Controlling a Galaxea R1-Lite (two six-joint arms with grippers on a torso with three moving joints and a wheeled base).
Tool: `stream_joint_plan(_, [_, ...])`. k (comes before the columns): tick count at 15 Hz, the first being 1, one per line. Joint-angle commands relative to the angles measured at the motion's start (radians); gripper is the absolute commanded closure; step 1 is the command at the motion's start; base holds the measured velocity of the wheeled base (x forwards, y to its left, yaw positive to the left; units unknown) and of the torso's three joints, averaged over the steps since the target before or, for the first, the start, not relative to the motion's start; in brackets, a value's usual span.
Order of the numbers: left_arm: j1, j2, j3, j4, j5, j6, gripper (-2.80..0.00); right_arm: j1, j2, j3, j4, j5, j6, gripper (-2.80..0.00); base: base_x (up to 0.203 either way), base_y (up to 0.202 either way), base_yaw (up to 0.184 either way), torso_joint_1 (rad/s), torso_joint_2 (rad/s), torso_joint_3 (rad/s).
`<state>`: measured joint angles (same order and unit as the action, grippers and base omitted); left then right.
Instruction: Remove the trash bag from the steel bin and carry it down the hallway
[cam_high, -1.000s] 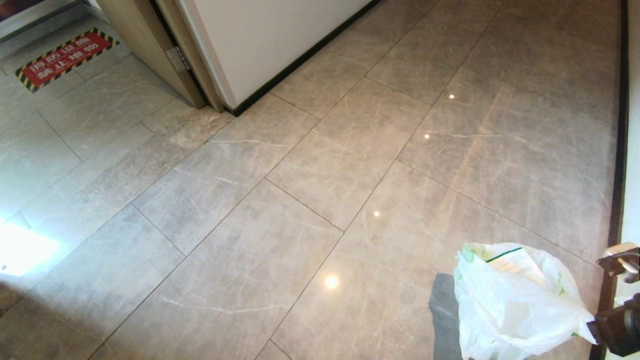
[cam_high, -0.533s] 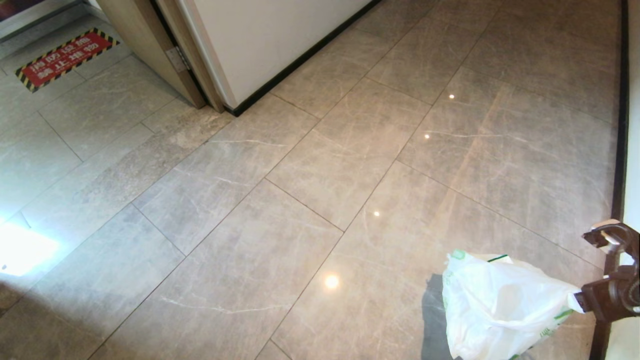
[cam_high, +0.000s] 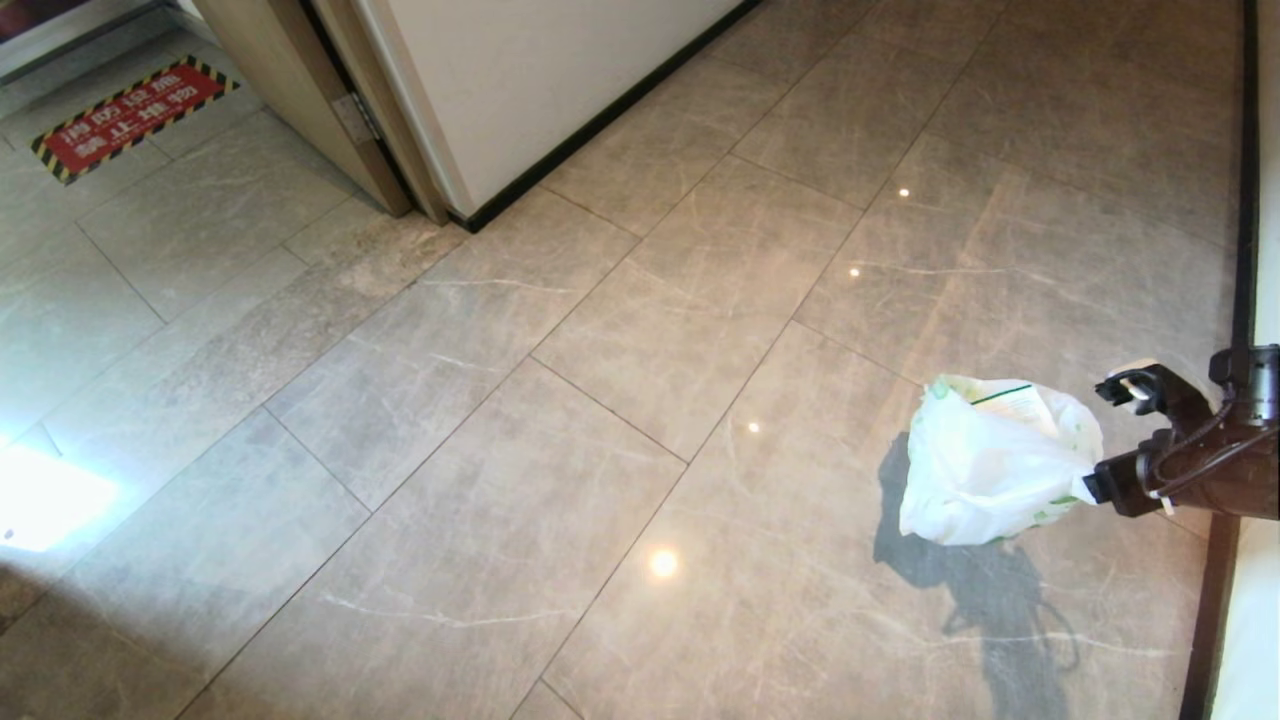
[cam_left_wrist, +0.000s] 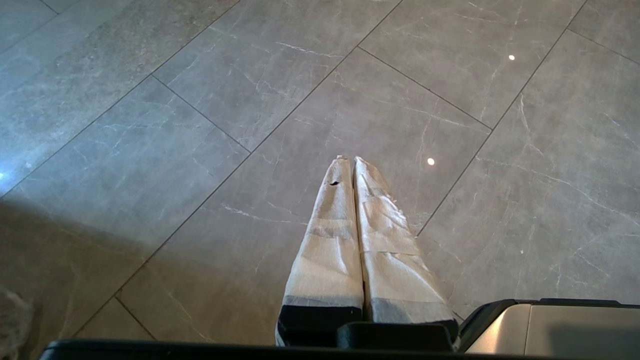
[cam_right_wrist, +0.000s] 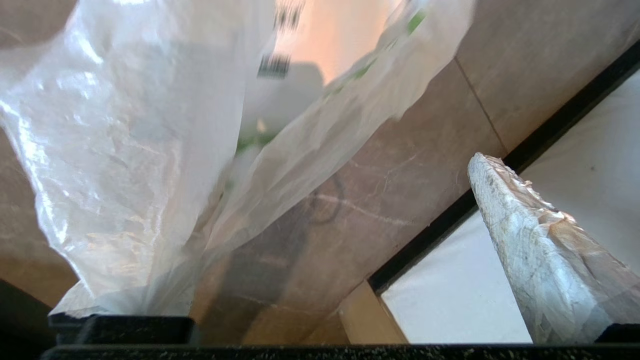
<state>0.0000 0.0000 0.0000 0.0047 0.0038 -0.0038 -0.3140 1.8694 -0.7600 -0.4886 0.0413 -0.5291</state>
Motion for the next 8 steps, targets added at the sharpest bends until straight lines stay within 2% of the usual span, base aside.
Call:
stream_joint_plan(1, [0.0,0.0,0.0,0.0,0.001,-0.001,0.0,0.012,0.079,0.108,-0.012,-0.002,-0.022,-2.8,0.0,0.0,0.0,0.0,0.0,0.0])
stream_joint_plan(3, [0.0,0.0,0.0,0.0,0.001,-0.001,0.0,0.075,0.138,0.121,-0.051,-0.001,0.003,-2.8,0.0,0.0,0.0,0.0,0.0,0.0])
stream_joint_plan(8, [0.0,0.0,0.0,0.0,0.001,-0.001,0.0,0.081,0.208,0.093,-0.065,0.002,0.017,-2.8,0.0,0.0,0.0,0.0,0.0,0.0])
